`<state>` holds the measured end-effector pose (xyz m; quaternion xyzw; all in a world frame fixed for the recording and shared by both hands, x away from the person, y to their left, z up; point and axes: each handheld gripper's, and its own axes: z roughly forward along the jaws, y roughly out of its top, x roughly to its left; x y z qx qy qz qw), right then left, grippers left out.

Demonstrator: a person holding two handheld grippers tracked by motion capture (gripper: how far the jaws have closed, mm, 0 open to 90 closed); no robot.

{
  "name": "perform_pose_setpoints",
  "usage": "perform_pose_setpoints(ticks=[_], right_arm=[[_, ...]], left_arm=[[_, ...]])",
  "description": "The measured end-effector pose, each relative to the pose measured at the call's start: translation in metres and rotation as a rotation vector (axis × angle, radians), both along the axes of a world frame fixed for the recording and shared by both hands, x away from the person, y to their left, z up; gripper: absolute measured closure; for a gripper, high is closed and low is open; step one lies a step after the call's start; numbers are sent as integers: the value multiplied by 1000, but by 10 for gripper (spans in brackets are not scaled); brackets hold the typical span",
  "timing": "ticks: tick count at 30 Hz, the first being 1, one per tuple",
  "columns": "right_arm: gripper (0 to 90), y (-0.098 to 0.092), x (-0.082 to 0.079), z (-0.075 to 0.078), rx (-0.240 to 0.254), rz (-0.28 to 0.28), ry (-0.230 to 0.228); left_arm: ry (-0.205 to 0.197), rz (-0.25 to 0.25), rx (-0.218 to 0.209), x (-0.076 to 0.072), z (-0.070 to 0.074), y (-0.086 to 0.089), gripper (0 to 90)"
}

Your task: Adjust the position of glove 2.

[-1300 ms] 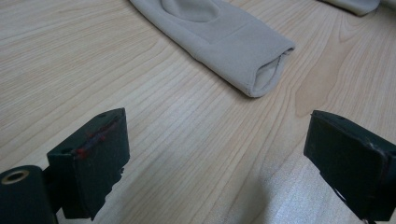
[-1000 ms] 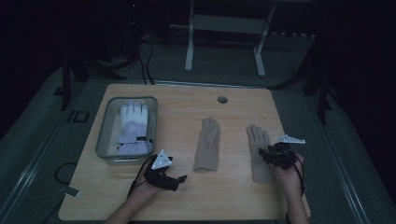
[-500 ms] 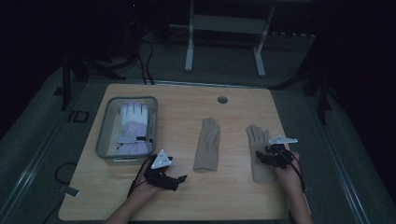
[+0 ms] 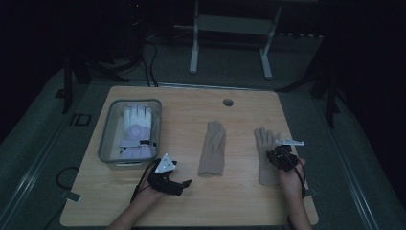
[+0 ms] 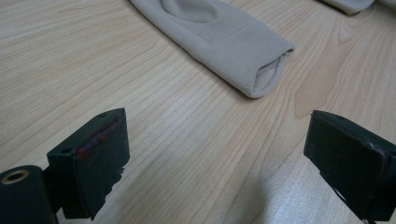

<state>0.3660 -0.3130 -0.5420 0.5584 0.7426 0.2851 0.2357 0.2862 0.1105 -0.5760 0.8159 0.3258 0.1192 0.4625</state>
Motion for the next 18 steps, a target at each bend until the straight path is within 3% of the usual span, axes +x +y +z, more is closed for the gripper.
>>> perform_pose_setpoints(ticks=[3, 9, 13, 18], right_arm=[[806, 3, 0, 9, 27, -32, -14], [804, 18, -4, 31, 43, -18, -55], [804, 28, -7, 51, 80, -29, -91], [803, 45, -8, 67, 86, -40, -122]], left_arm=[[0, 0, -1, 0, 0, 0, 71], [0, -2, 2, 0, 0, 0, 71], [-4, -1, 2, 0, 0, 0, 71], [-5, -2, 3, -1, 0, 0, 71]])
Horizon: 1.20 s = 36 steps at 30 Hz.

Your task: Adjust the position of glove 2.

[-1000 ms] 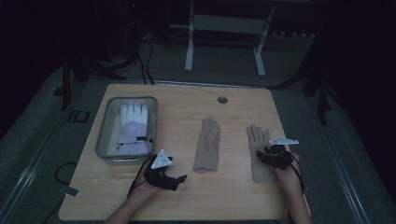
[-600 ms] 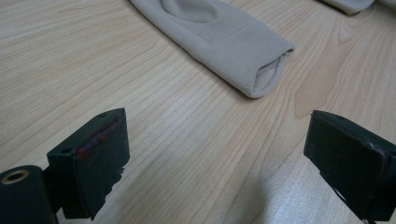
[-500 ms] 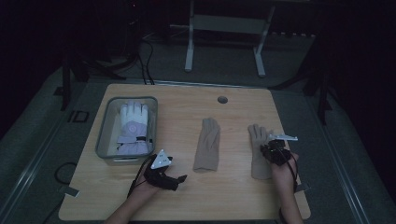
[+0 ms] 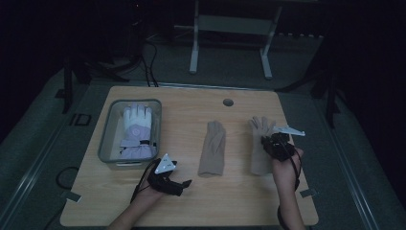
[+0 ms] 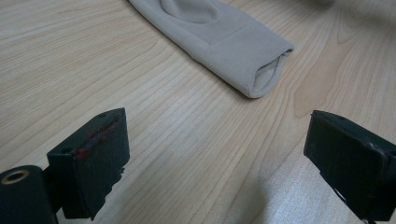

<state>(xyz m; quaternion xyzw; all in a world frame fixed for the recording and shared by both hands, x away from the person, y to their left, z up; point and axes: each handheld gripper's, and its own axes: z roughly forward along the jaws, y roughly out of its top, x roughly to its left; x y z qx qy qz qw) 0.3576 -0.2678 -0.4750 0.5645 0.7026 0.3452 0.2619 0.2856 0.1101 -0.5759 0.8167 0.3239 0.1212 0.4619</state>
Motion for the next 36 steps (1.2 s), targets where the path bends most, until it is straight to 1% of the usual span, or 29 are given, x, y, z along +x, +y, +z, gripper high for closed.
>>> perform_pose_setpoints(ticks=[1, 2, 8, 16, 19, 20, 21, 22, 23, 25, 28, 31, 36], right_arm=[[803, 4, 0, 2, 0, -2, -2], [803, 8, -1, 4, 10, -6, -7], [801, 34, 0, 9, 34, 13, -14], [799, 73, 6, 12, 60, 66, -13], [798, 88, 8, 12, 78, 86, -11], [798, 88, 8, 12, 78, 86, -11], [797, 93, 9, 12, 83, 93, -7], [797, 103, 9, 12, 98, 104, -7], [796, 108, 9, 12, 108, 108, -4], [794, 119, 10, 10, 104, 113, -2], [794, 130, 14, 6, 104, 112, 12], [793, 136, 19, -1, 98, 96, 22], [789, 141, 25, -19, 94, 65, 48]], left_arm=[[-1, 0, 1, 0, 0, 0, 71], [-4, -1, 3, 0, 0, 0, 71], [-2, -3, 0, 0, 0, 0, 71], [-5, -6, 1, 0, 0, 0, 71], [-4, -6, 0, 0, 0, 0, 71], [-4, -6, 0, 0, 0, 0, 71], [-8, -6, 2, 0, 0, 0, 71], [-6, -6, 0, 0, 0, 0, 71], [-6, -5, -2, 0, 0, 0, 71], [-6, -5, -3, 0, 0, 1, 71], [-8, -7, -5, 0, 0, 1, 71], [-5, -6, -6, -1, 0, 1, 71], [-5, -9, -4, -1, 0, 1, 71]])
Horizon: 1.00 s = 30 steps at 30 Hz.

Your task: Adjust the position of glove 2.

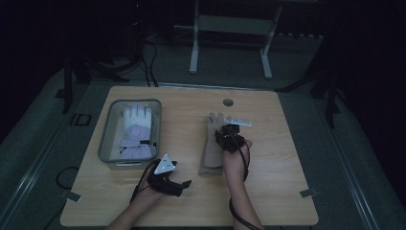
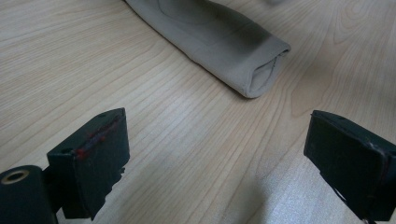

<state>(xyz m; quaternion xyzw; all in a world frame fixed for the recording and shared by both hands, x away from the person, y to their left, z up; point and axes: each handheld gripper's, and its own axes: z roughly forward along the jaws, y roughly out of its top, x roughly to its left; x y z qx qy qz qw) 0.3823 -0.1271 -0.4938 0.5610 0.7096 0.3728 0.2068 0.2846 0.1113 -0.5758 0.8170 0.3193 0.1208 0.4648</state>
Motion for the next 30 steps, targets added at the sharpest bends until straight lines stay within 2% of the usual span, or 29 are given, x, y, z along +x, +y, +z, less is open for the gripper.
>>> perform_pose_setpoints(ticks=[2, 8, 11, 13, 15, 17, 20, 23, 26, 30], right_arm=[[786, 2, 2, -11, -14, -5, 22], [753, 2, 5, -32, 2, -14, 71], [651, 4, 4, -37, 25, 15, 91], [597, 4, 2, -33, 46, 26, 90], [605, 5, 0, -29, 45, 58, 98], [601, 5, -4, -24, 16, 74, 84], [607, 3, -10, -18, -2, 102, 68], [610, 1, -17, -14, 8, 123, 58], [658, -1, -22, -13, -4, 143, 56], [794, -2, -24, -20, -3, 150, 76]], left_arm=[[-1, 0, 0, 0, 0, 0, 71], [-1, -2, 2, 0, 0, 0, 71], [-1, -2, 2, 0, 0, 0, 71], [-1, -2, 3, 0, 0, 0, 71], [0, -3, 1, 0, 0, -1, 71], [0, -2, 2, 0, 0, -1, 71], [-1, -2, 1, 0, 0, -1, 71], [-2, -3, 4, 0, 0, 0, 71], [-1, -6, 5, 0, 0, -1, 71], [1, -5, 3, 0, 0, -1, 71]])
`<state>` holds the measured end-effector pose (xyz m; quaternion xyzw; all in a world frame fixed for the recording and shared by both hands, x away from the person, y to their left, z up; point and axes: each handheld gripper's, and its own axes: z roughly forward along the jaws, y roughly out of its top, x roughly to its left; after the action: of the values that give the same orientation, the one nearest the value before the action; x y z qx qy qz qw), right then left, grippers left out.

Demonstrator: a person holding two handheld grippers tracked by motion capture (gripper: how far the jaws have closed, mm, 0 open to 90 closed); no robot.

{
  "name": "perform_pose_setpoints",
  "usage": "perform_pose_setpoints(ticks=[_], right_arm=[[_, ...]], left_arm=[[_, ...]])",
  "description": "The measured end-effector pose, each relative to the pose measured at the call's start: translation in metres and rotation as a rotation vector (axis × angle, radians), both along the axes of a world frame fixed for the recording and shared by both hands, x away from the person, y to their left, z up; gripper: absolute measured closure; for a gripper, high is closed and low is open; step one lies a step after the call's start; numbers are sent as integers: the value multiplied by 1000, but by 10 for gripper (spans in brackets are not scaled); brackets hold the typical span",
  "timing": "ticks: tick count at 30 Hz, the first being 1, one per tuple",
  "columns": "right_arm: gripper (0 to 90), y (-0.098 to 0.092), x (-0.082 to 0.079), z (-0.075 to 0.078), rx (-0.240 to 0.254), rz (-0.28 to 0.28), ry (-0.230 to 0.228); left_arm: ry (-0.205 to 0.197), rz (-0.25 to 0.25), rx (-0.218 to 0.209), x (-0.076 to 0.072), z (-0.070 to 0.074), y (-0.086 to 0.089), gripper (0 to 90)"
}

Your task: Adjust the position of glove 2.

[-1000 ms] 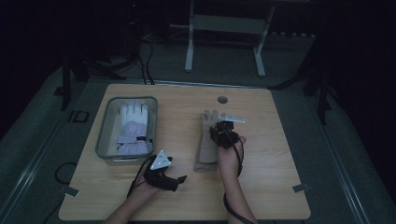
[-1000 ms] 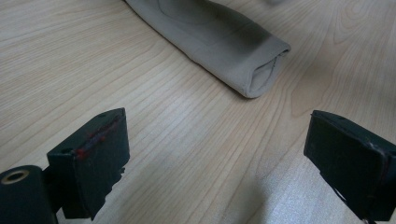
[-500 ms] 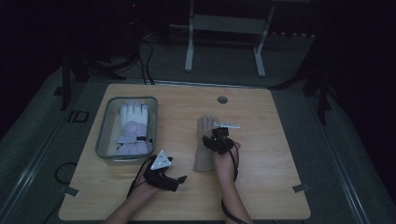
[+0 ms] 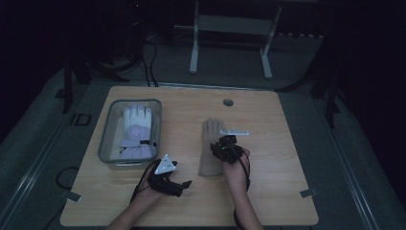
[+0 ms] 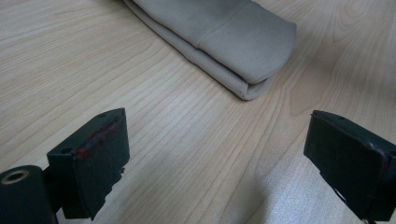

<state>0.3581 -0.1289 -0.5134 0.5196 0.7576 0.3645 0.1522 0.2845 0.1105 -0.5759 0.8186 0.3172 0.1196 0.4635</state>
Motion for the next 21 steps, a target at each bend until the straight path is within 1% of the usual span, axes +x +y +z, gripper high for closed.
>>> perform_pose_setpoints(ticks=[2, 4, 5, 7, 8, 9, 10, 11, 14, 16, 18, 20, 21], right_arm=[[801, 2, 1, -6, -20, 4, 8], [818, 3, 2, -13, -45, 8, 27], [820, 3, 3, -17, -51, 17, 42], [833, 3, 2, -25, -81, 46, 74], [846, 2, 2, -29, -87, 59, 89], [851, 0, 2, -31, -81, 72, 94], [863, -2, 2, -32, -65, 80, 97], [869, -5, 2, -32, -62, 90, 109], [874, -11, 6, -31, -79, 149, 119], [872, -15, 7, -31, -97, 188, 111], [870, -19, 8, -31, -106, 224, 108], [869, -21, 9, -30, -131, 272, 100], [869, -23, 10, -29, -136, 280, 105]], left_arm=[[0, 0, 0, 0, 0, 0, 71], [1, -1, -1, 0, 0, 0, 71], [1, 0, 0, 0, 0, 0, 71], [3, 2, -2, 0, 0, 0, 71], [3, 3, -2, 0, 0, 0, 71], [2, 3, -2, 0, 0, 0, 71], [1, 4, -2, 0, 0, 0, 71], [2, 5, -2, 0, 0, 0, 71], [0, 5, -2, 0, 0, 0, 71], [2, 6, -3, 0, 0, 0, 71], [4, 6, -3, 1, 0, 1, 71], [3, 6, -2, 0, 0, 1, 71], [2, 6, -2, 0, 0, 0, 71]])
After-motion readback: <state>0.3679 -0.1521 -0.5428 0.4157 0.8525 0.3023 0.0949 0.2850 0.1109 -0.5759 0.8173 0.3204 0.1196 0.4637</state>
